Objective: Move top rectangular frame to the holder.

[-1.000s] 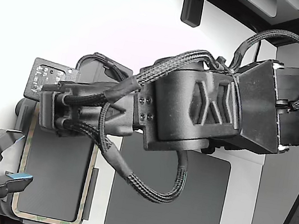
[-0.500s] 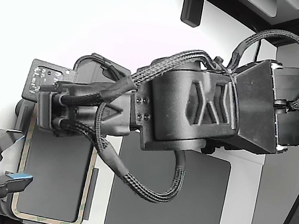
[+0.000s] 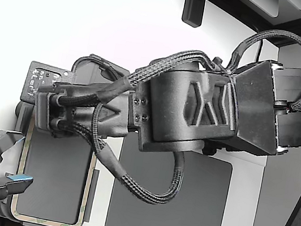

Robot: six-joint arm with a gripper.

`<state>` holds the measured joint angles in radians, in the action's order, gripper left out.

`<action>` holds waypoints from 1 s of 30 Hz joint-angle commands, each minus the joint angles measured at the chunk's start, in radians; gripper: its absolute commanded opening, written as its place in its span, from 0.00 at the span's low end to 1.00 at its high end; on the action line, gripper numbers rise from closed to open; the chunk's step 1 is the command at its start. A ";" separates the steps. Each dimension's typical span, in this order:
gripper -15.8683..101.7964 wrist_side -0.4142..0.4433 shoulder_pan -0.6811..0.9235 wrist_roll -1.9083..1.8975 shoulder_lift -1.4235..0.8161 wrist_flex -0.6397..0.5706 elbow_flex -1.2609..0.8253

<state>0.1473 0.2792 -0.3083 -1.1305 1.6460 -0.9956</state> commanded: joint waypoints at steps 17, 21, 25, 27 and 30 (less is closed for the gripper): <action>0.05 0.003 -0.008 -0.006 -0.018 0.009 0.031; 0.05 0.009 -0.008 -0.008 -0.015 0.009 0.037; 0.05 0.006 -0.008 -0.008 -0.017 0.009 0.034; 0.05 0.003 -0.008 -0.006 -0.018 0.009 0.029; 0.05 -0.003 -0.008 -0.005 -0.021 0.009 0.025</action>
<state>0.1488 0.2792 -0.3160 -1.1229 1.6460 -0.9879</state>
